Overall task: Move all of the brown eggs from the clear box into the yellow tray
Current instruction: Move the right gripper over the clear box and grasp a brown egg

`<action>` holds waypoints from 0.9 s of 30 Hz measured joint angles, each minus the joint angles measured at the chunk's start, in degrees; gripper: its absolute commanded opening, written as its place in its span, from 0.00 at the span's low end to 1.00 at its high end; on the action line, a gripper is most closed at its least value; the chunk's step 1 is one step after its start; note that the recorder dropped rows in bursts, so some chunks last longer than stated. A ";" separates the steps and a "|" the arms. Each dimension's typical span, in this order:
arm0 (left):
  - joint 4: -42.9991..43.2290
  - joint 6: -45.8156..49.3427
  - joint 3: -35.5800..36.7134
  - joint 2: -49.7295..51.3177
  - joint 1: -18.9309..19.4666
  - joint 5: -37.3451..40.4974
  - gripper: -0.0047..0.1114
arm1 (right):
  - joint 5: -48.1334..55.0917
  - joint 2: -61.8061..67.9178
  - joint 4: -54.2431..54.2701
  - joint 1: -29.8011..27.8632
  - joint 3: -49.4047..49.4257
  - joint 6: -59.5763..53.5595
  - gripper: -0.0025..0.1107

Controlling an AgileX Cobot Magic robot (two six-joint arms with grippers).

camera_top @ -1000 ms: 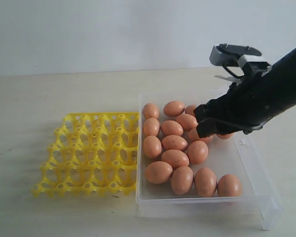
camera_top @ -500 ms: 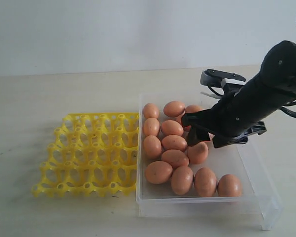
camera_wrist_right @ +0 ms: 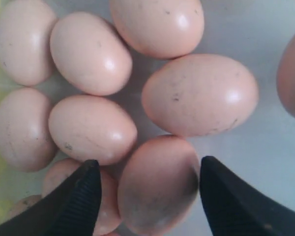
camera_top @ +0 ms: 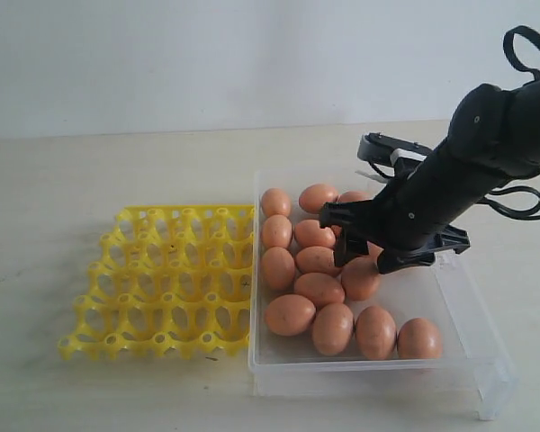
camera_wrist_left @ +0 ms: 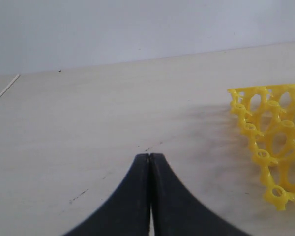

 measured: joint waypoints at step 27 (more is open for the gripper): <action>0.00 0.00 0.00 0.00 0.00 0.00 0.04 | -5.11 5.64 -4.27 0.26 -0.91 -3.29 0.52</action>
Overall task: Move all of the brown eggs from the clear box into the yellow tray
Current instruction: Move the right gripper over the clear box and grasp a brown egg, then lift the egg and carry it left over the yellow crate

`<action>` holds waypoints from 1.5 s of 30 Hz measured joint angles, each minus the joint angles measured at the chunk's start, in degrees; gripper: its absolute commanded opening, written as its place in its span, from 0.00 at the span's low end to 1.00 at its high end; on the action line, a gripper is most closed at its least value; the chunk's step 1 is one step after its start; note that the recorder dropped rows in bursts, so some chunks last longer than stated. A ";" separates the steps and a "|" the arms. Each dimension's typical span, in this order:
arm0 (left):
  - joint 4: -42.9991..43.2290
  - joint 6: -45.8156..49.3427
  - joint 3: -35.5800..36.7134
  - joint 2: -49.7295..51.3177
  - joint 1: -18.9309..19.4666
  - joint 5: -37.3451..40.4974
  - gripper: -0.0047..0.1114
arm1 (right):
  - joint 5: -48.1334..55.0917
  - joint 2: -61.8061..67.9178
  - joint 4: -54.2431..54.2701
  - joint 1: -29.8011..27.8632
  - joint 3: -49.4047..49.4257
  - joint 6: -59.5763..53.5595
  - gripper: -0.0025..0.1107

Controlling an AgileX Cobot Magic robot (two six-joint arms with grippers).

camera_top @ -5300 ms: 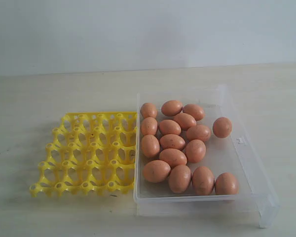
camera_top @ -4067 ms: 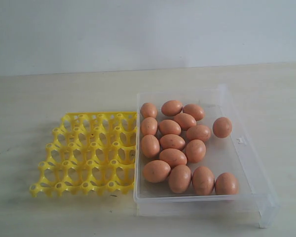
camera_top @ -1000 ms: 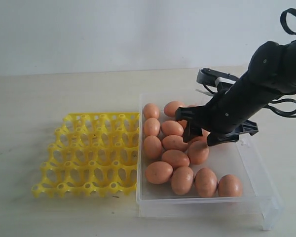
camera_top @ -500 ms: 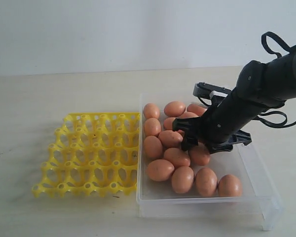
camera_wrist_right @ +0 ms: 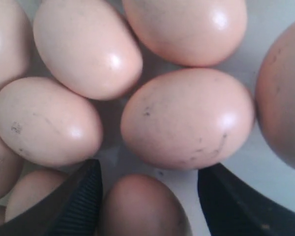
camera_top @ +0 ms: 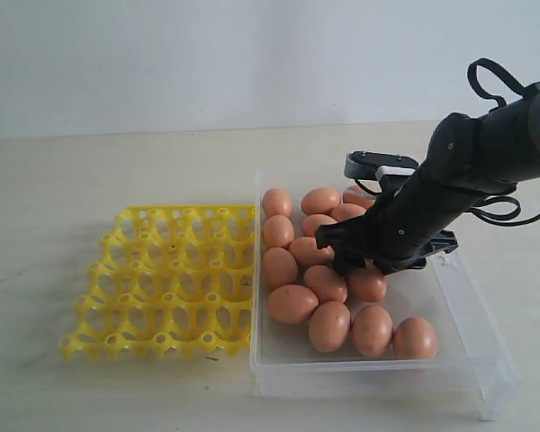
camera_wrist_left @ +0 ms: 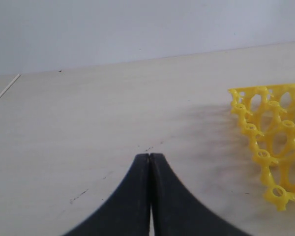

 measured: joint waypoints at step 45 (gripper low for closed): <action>0.00 0.00 0.00 0.00 0.00 0.00 0.04 | -42.11 -11.98 1.30 24.09 0.42 -4.83 0.02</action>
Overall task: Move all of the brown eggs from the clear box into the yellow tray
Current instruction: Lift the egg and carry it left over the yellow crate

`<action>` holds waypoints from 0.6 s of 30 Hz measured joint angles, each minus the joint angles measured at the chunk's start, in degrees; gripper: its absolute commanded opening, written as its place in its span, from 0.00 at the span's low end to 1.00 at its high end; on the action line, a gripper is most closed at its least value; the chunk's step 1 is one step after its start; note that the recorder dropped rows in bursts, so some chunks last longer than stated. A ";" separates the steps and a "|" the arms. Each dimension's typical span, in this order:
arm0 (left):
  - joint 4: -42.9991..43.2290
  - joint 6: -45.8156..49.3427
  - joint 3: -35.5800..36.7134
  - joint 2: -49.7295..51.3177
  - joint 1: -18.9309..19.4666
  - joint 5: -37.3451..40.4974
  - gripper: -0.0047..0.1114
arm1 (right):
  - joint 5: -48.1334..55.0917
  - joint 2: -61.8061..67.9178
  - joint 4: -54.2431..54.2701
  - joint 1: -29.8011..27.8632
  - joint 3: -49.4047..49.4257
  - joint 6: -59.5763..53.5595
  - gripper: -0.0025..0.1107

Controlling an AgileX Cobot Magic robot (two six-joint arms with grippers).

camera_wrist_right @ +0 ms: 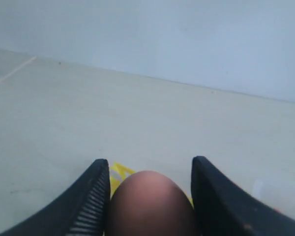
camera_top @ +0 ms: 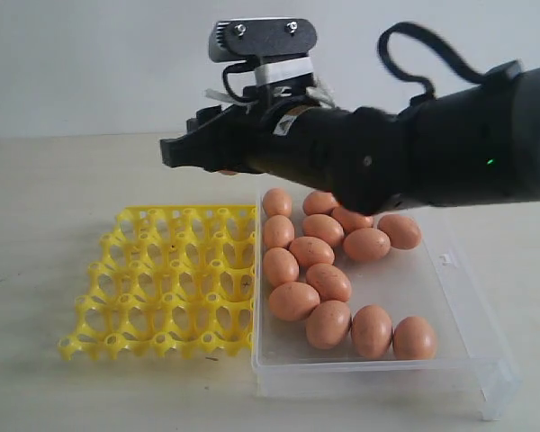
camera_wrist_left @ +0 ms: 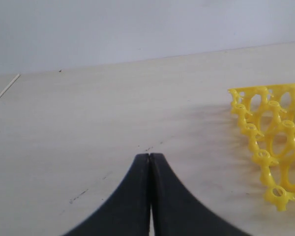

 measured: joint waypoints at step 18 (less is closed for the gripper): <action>0.00 0.00 0.00 0.00 0.00 0.00 0.04 | 2.96 23.71 -27.31 3.54 -24.77 28.79 0.02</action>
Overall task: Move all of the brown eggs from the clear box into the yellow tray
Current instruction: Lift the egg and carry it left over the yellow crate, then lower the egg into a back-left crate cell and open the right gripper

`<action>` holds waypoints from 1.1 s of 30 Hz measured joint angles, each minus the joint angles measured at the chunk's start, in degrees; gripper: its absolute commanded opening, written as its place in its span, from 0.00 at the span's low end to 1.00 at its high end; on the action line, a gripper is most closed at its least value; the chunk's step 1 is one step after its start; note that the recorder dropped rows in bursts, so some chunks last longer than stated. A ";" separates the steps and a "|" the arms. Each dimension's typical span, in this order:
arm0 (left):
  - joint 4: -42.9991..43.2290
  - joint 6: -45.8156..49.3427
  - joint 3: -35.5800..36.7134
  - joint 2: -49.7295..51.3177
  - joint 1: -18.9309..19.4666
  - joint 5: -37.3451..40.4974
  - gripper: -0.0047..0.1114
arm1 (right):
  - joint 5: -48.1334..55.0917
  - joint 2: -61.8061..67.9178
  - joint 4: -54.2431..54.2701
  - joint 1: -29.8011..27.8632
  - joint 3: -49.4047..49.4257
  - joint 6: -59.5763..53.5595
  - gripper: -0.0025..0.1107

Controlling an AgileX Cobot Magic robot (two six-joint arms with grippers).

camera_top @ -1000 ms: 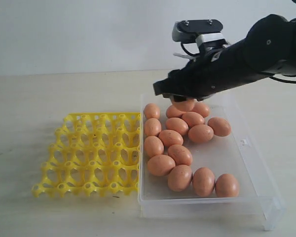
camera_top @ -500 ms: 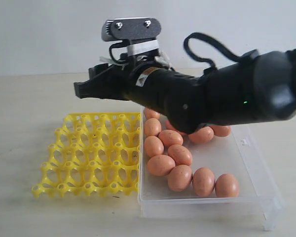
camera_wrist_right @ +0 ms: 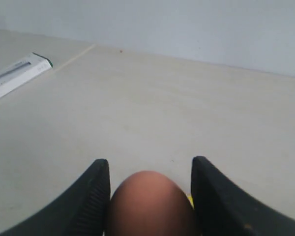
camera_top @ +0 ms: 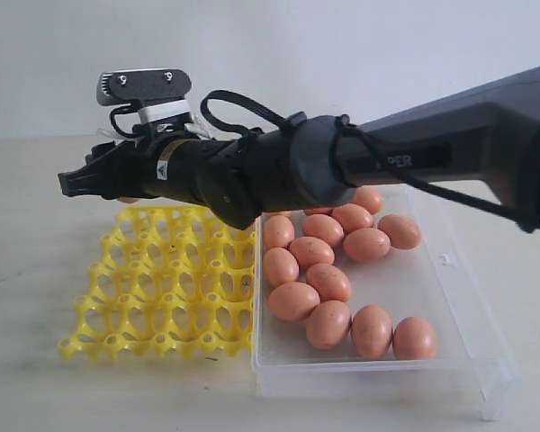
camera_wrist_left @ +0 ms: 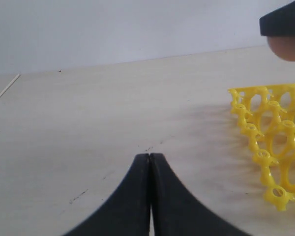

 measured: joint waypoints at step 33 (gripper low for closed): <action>0.00 0.00 0.00 0.00 0.00 0.00 0.04 | 2.28 15.33 -0.10 -1.85 -14.09 -0.65 0.02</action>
